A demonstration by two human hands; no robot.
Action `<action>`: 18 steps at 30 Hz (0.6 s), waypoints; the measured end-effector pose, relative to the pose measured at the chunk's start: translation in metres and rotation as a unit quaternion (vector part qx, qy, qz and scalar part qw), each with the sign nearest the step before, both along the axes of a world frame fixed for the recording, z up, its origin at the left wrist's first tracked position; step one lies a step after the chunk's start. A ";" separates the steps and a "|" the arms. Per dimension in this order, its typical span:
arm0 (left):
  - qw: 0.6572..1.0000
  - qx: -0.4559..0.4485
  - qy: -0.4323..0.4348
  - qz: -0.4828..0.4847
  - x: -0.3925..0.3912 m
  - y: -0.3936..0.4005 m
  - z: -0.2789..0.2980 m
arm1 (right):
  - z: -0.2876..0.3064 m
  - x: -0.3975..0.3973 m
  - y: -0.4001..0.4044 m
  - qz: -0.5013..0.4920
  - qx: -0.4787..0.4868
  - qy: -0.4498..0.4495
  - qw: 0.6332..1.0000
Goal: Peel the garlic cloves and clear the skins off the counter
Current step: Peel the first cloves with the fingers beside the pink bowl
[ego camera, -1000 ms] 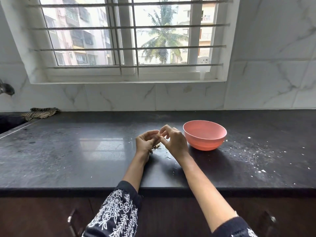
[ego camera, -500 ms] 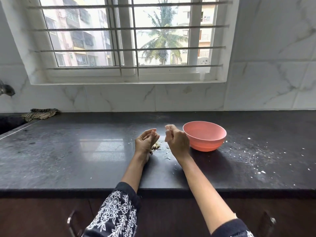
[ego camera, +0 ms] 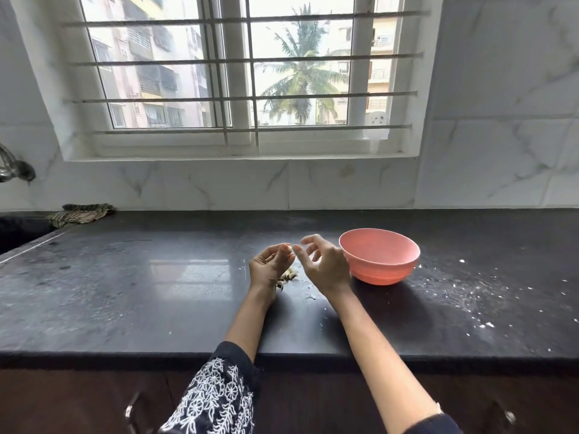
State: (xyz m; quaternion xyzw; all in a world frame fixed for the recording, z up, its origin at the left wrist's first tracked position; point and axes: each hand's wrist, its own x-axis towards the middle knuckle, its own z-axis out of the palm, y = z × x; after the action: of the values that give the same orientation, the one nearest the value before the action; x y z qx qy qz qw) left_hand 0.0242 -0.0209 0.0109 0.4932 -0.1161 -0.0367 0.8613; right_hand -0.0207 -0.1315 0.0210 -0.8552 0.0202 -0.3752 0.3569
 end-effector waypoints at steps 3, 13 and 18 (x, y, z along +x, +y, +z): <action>1.000 0.012 -0.020 -0.017 -0.002 0.001 -0.001 | -0.005 0.003 0.002 0.075 -0.020 -0.010 0.997; 0.999 0.032 -0.040 -0.019 0.004 0.000 -0.005 | -0.005 0.007 0.000 0.085 -0.002 -0.012 0.996; 0.999 0.032 -0.038 -0.018 0.003 0.000 -0.004 | -0.007 0.009 0.000 0.077 0.011 -0.029 0.997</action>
State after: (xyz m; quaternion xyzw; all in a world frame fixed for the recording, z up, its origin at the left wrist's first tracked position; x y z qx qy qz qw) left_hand 0.0276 -0.0210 0.0064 0.5196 -0.1563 -0.0368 0.8391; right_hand -0.0120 -0.1318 0.0143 -0.8391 -0.0514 -0.3708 0.3948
